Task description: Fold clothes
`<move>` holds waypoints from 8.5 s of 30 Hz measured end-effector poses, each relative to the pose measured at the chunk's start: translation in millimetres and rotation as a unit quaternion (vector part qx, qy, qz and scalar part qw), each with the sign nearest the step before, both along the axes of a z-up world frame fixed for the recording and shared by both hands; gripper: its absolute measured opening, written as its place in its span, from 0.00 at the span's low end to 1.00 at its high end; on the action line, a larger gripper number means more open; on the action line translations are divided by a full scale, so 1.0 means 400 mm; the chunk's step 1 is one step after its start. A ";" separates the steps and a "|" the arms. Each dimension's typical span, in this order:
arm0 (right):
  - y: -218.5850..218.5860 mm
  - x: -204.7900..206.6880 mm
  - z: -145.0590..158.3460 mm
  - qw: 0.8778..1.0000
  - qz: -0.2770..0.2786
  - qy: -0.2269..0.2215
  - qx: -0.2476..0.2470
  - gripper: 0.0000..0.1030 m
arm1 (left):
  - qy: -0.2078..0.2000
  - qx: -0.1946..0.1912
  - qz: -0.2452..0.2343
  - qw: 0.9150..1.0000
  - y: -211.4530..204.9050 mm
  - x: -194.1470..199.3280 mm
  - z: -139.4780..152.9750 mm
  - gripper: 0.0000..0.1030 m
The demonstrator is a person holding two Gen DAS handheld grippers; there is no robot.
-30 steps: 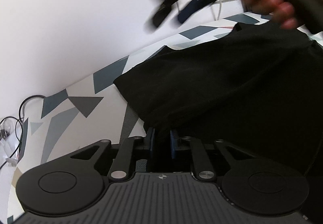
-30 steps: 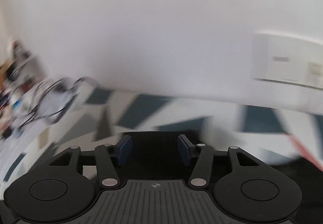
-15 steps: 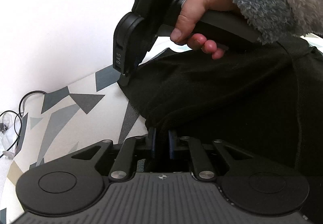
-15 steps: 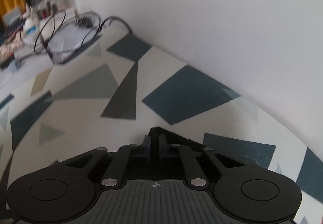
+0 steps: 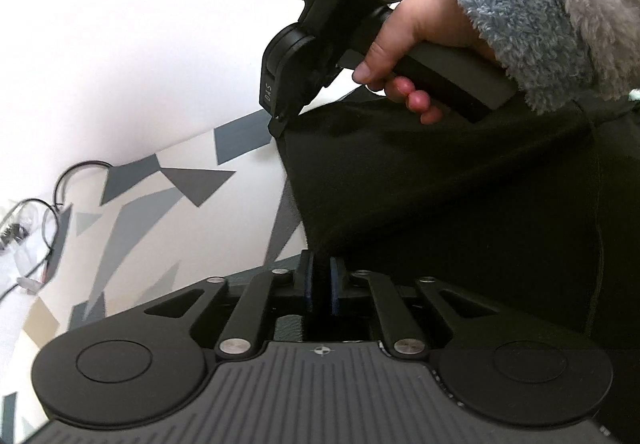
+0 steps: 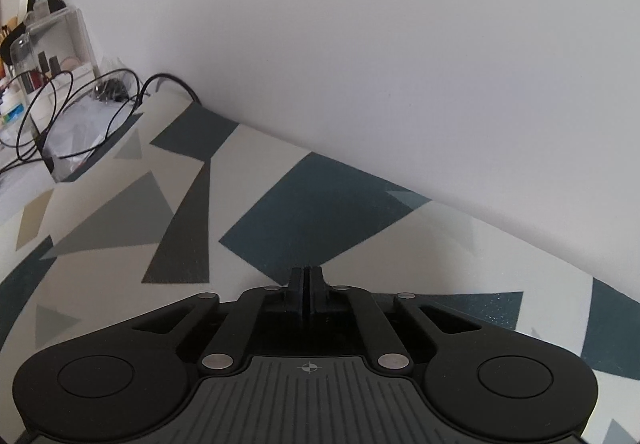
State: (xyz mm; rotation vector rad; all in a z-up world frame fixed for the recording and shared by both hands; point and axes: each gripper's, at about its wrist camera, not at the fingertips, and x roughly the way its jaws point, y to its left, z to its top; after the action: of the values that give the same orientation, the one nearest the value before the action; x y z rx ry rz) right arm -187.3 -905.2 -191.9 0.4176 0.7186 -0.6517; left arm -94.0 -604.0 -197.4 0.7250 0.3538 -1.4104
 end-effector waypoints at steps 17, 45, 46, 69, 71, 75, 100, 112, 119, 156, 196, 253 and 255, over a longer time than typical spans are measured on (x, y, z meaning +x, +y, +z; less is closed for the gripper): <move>0.479 -0.844 0.089 0.878 -0.456 -0.134 0.060 0.83 | 0.246 0.120 0.053 0.960 0.217 0.132 0.044 0.96; 0.829 -0.919 0.052 0.881 -0.470 0.033 0.034 0.99 | 0.140 0.131 0.111 0.975 0.309 -0.033 0.036 1.00; 0.812 -0.916 0.046 0.884 -0.465 0.038 0.033 0.99 | 0.141 0.133 0.121 0.973 0.305 -0.036 0.037 1.00; 0.748 -0.913 -0.043 0.916 -0.394 0.068 0.029 0.99 | 0.140 0.122 0.168 0.968 0.311 -0.069 0.038 1.00; 0.751 -0.912 -0.044 0.917 -0.392 0.068 0.025 0.99 | 0.139 0.117 0.167 0.969 0.314 -0.073 0.036 1.00; 0.760 -0.912 -0.048 0.920 -0.386 0.064 0.013 0.99 | 0.136 0.109 0.166 0.971 0.312 -0.081 0.035 1.00; 0.769 -0.921 -0.050 0.933 -0.354 0.061 0.002 0.99 | 0.144 0.136 0.129 0.972 0.325 -0.072 0.044 1.00; 0.766 -0.919 -0.049 0.934 -0.352 0.064 0.008 0.99 | 0.140 0.128 0.134 0.973 0.380 -0.084 0.045 1.00; 0.793 -0.931 -0.045 0.936 -0.348 0.058 0.012 0.99 | 0.140 0.137 0.134 0.971 0.377 -0.081 0.047 1.00; 0.939 -0.893 -0.010 0.952 -0.305 0.007 0.003 0.09 | 0.219 0.153 0.103 0.958 0.461 -0.081 0.099 0.07; 1.100 -1.176 0.148 0.938 -0.291 -0.182 0.045 0.07 | 0.275 0.002 0.126 0.953 0.651 -0.221 0.278 0.08; 0.564 -0.796 0.056 0.967 -0.254 0.005 0.025 0.47 | 0.202 0.110 -0.047 0.972 0.053 -0.178 0.129 0.62; 0.559 -0.766 0.030 0.968 -0.249 0.020 0.025 0.47 | 0.191 0.116 -0.042 0.974 0.038 -0.193 0.099 0.62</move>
State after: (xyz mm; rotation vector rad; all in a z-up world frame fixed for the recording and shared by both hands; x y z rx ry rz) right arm -493.8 -681.7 -179.8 0.6431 0.6724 -1.1196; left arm -171.2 -588.9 -157.9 0.6593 0.8072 -1.6075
